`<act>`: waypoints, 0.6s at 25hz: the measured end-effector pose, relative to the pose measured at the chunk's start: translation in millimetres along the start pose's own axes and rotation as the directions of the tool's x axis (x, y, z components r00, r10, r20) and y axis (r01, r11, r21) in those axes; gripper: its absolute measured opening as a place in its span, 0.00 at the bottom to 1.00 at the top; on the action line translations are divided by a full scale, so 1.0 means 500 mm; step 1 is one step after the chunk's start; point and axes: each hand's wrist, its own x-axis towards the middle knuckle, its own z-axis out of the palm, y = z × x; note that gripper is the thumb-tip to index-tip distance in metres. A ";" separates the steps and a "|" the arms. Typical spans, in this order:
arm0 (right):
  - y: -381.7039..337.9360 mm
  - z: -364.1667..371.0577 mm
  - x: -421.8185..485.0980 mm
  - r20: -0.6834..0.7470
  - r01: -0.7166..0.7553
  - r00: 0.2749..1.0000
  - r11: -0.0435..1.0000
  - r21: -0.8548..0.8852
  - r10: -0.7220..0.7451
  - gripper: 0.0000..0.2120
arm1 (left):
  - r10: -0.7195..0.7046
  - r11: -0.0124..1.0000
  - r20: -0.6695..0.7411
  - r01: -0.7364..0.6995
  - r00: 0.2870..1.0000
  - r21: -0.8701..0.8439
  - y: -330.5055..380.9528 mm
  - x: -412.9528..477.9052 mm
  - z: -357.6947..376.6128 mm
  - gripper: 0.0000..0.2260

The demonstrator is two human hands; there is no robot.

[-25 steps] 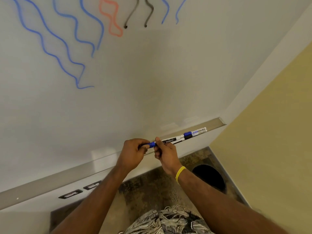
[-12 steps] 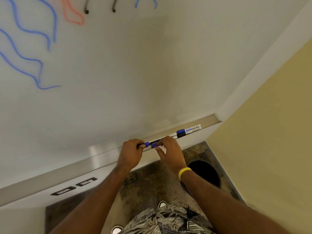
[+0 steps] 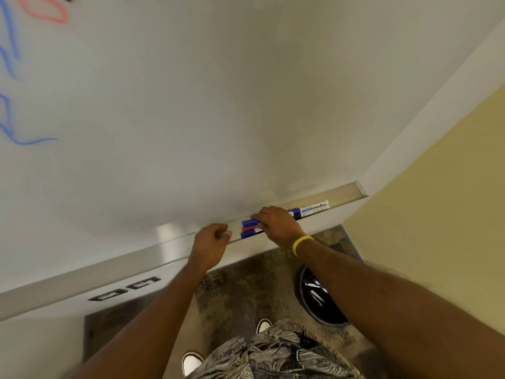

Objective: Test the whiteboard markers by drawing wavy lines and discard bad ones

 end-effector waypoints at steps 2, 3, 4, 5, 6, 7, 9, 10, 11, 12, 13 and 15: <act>0.020 0.014 0.013 0.060 -0.002 0.998 0.998 -0.063 0.006 0.19 | -0.050 0.998 -0.042 0.049 0.998 -0.027 -0.018 -0.007 0.004 0.14; 0.026 0.019 0.018 0.089 -0.002 0.996 0.997 -0.078 0.009 0.19 | -0.067 0.997 -0.058 0.065 0.996 -0.040 -0.026 -0.013 0.008 0.14; 0.029 0.024 0.022 0.107 -0.002 0.994 0.997 -0.083 0.011 0.20 | -0.079 0.996 -0.070 0.076 0.994 -0.043 -0.032 -0.021 0.012 0.14; 0.032 0.031 0.024 0.109 0.003 0.994 0.996 -0.087 0.006 0.21 | -0.080 0.996 -0.080 0.077 0.994 -0.039 -0.037 -0.029 0.017 0.14; 0.034 0.036 0.026 0.103 0.019 0.995 0.995 -0.097 -0.009 0.21 | -0.082 0.996 -0.092 0.079 0.992 -0.036 -0.041 -0.037 0.023 0.14; 0.035 0.040 0.030 0.095 0.039 0.995 0.993 -0.110 -0.028 0.21 | -0.083 0.996 -0.102 0.080 0.991 -0.034 -0.046 -0.043 0.029 0.15; 0.039 0.047 0.038 0.080 0.058 0.996 0.990 -0.132 -0.047 0.20 | -0.083 0.997 -0.106 0.081 0.991 -0.018 -0.057 -0.056 0.037 0.15; 0.041 0.049 0.040 0.075 0.058 0.996 0.989 -0.136 -0.049 0.20 | -0.083 0.997 -0.107 0.083 0.991 -0.006 -0.064 -0.061 0.041 0.15; 0.043 0.051 0.043 0.070 0.058 0.996 0.989 -0.137 -0.048 0.19 | -0.084 0.996 -0.113 0.085 0.990 0.003 -0.070 -0.064 0.043 0.15; 0.044 0.052 0.044 0.064 0.055 0.997 0.990 -0.133 -0.047 0.19 | -0.086 0.996 -0.119 0.088 0.989 0.008 -0.075 -0.067 0.044 0.15; 0.045 0.053 0.044 0.057 0.053 0.997 0.990 -0.127 -0.047 0.19 | -0.084 0.996 -0.123 0.087 0.989 0.012 -0.078 -0.069 0.045 0.15; 0.045 0.057 0.041 0.042 0.046 0.998 0.992 -0.120 -0.041 0.18 | -0.086 0.996 -0.127 0.090 0.988 0.023 -0.082 -0.073 0.048 0.15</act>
